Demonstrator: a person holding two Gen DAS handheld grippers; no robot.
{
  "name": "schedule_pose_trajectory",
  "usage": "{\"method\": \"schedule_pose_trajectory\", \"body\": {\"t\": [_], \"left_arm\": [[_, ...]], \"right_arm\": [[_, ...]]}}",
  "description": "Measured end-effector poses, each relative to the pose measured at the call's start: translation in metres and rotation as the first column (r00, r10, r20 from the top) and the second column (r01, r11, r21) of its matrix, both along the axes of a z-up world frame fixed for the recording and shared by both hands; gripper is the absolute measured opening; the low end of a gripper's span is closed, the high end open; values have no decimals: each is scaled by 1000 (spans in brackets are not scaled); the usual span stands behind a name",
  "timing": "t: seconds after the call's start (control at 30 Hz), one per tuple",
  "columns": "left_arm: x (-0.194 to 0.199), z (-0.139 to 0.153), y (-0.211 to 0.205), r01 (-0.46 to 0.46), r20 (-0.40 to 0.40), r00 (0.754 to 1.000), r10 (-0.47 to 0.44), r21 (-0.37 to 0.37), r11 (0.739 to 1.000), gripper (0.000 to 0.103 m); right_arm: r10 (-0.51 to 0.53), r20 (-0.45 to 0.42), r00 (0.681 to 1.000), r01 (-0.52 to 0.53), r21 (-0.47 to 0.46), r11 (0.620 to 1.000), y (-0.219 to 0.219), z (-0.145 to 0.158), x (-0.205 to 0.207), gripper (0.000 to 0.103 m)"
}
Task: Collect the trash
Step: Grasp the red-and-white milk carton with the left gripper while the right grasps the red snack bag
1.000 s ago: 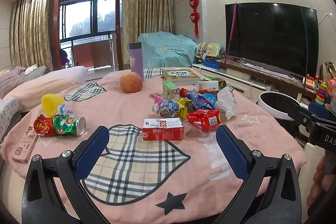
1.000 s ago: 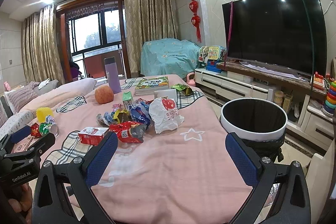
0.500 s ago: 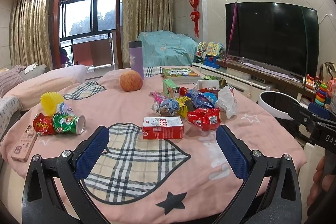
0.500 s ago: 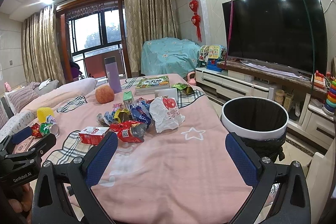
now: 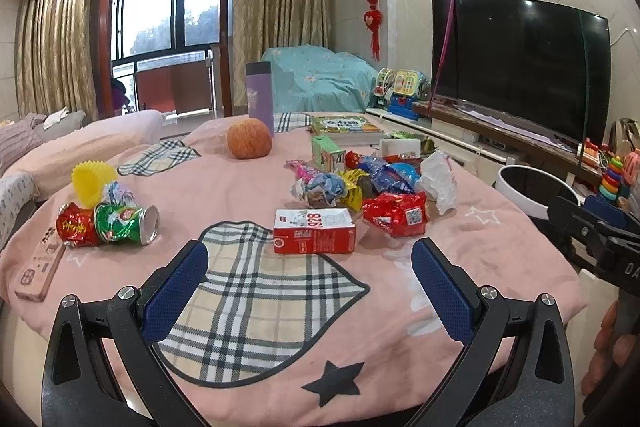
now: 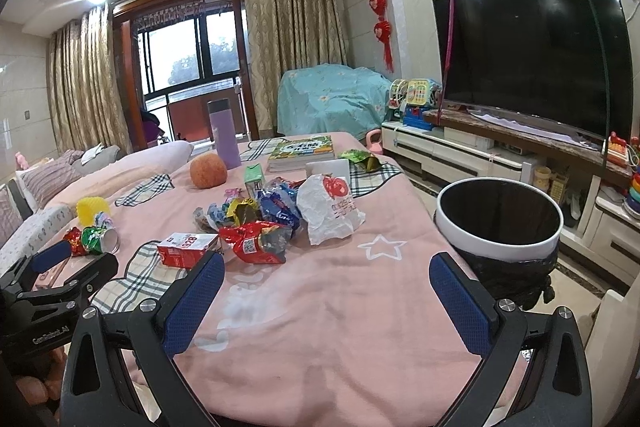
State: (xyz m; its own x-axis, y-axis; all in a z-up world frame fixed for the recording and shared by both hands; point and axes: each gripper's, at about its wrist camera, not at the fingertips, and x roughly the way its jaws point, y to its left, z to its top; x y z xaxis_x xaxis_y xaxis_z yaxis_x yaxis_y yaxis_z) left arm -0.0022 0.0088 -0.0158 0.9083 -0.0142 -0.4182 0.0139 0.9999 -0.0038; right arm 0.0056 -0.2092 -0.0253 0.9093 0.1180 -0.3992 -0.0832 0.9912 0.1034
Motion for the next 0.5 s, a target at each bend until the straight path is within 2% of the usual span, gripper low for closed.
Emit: {"method": "schedule_pose_trajectory", "body": {"t": [0.3,0.5], "left_arm": [[22,-11,19,-25,-65,998,24,-18,1000,103],[45,-23,26,-25,-140,990,21,-29,999,103]], "right_arm": [[59,-57,997,-56,53,997,2,-10,17,103],[114,-114,987,-104,84,991,10,-18,38,102]]}}
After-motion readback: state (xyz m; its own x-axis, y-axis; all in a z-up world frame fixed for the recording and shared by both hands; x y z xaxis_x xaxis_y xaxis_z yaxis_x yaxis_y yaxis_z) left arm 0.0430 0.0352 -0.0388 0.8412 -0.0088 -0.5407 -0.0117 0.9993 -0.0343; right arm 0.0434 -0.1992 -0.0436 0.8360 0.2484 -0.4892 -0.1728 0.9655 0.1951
